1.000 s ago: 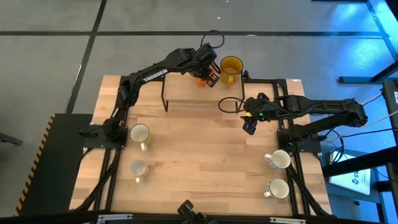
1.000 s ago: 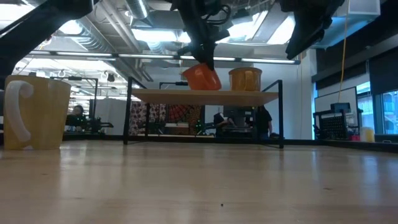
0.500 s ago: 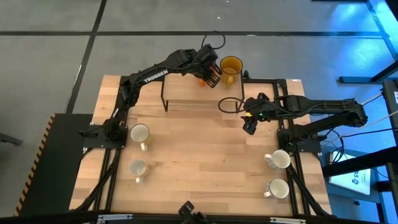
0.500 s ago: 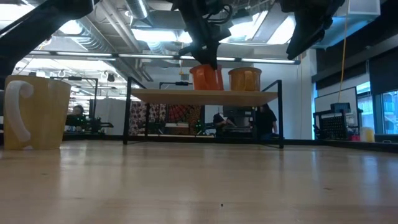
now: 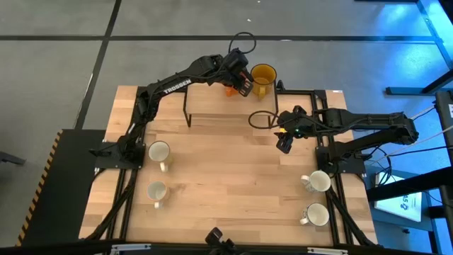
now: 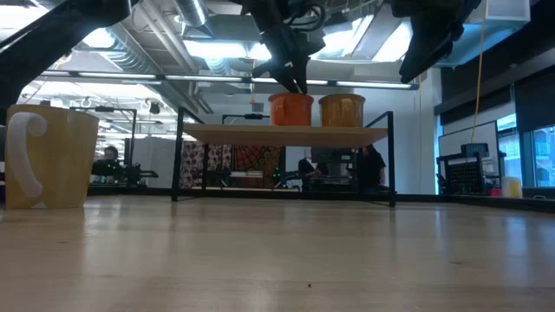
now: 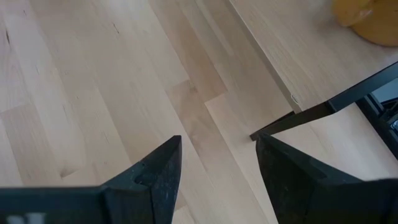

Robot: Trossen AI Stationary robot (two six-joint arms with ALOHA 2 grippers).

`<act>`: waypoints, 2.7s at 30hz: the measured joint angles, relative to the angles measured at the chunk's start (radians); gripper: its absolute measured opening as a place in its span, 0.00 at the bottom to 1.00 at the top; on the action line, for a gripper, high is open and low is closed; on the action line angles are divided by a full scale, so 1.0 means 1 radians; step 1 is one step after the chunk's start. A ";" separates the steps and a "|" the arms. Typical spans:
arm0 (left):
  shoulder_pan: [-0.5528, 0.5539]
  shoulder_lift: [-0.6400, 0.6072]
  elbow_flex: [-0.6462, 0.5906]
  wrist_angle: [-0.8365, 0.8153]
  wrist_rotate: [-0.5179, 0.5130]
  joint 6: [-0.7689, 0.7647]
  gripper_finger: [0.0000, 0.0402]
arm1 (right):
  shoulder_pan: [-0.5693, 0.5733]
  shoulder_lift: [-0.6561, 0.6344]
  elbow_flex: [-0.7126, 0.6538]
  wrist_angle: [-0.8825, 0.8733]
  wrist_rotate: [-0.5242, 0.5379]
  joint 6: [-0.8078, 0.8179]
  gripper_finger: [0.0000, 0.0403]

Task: Place coffee mugs
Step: Put the orange mug on the shelf, then put the light yellow mug on the shelf

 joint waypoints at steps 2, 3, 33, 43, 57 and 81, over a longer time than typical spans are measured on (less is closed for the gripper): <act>0.000 0.000 0.000 0.000 0.007 0.000 0.27 | 0.000 0.000 0.000 0.000 0.000 0.001 0.48; 0.000 0.000 0.000 0.000 0.013 0.000 0.28 | 0.000 0.000 0.000 0.000 0.000 0.002 0.48; -0.034 -0.250 -0.310 -0.144 -0.158 0.112 0.33 | 0.000 0.000 0.000 0.000 0.001 0.017 0.48; -0.006 -0.556 -0.855 0.399 -0.123 -0.026 0.30 | 0.000 0.000 0.000 0.026 0.005 0.017 0.48; -0.027 -0.494 -1.001 0.653 -0.083 -0.068 0.30 | 0.000 0.000 0.000 0.069 0.011 0.014 0.48; -0.138 -0.841 -0.999 0.320 0.252 -0.015 0.35 | 0.000 0.000 0.000 0.086 -0.019 0.009 0.48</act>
